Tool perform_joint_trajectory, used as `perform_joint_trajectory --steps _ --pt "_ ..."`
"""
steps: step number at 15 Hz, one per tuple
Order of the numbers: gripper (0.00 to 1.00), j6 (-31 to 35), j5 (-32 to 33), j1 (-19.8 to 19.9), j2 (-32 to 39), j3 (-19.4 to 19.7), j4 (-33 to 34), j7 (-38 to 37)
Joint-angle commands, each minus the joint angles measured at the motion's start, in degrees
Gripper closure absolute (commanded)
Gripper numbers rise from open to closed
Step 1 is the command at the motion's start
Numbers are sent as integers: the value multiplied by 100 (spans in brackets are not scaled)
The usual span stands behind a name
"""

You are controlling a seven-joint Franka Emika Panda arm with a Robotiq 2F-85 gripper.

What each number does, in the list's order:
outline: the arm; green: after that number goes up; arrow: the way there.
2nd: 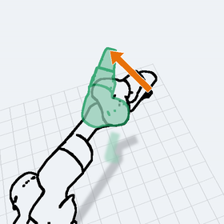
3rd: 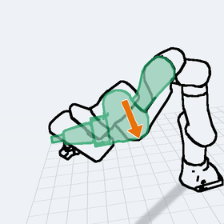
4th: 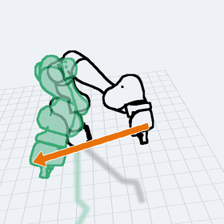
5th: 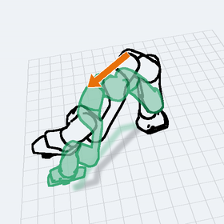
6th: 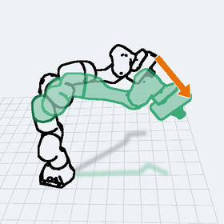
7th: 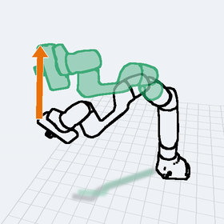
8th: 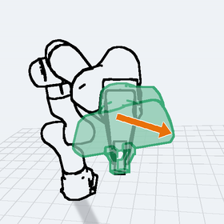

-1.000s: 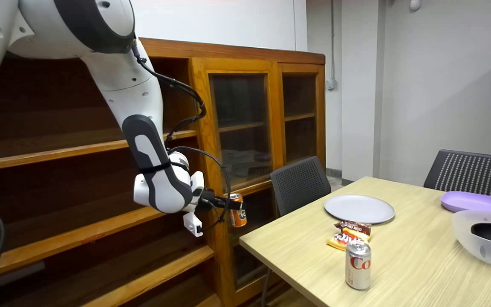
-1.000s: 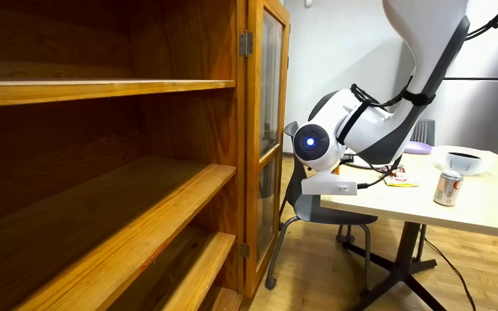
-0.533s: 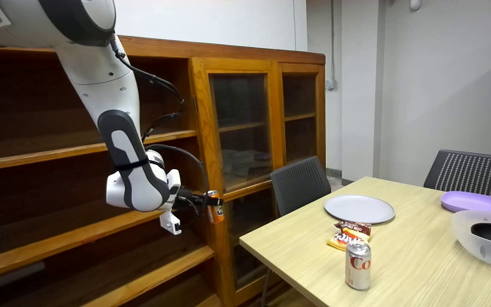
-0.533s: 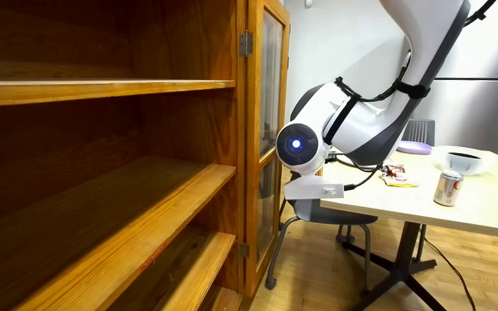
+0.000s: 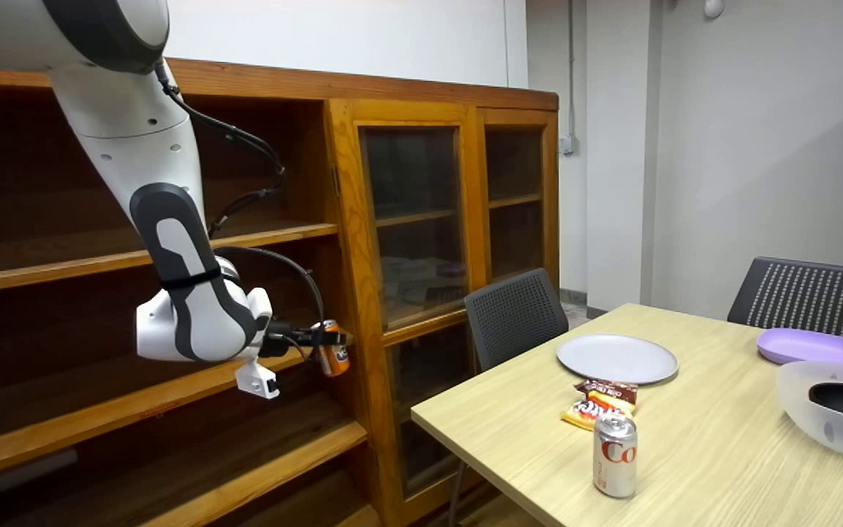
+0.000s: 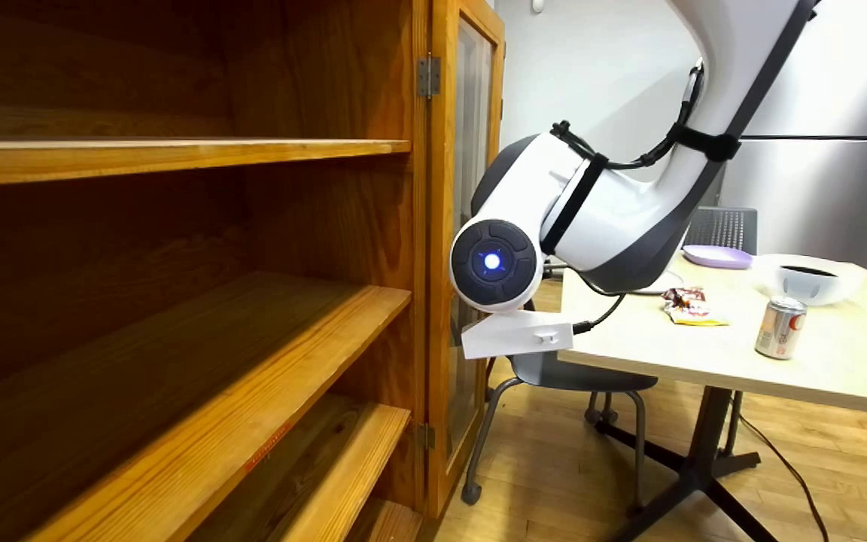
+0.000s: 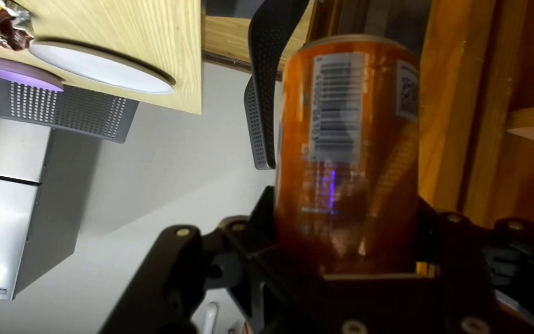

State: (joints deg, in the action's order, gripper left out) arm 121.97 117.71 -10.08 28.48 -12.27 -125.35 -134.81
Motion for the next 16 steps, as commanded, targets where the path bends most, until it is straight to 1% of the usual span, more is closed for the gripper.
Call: perform_joint_trajectory --steps 1,11,16 --pt "64 -285 214 -151 -304 -188 -256 21" --pt "64 -323 405 -610 -358 -652 -108 47" --pt "64 -194 683 -743 -337 -832 -8 28"
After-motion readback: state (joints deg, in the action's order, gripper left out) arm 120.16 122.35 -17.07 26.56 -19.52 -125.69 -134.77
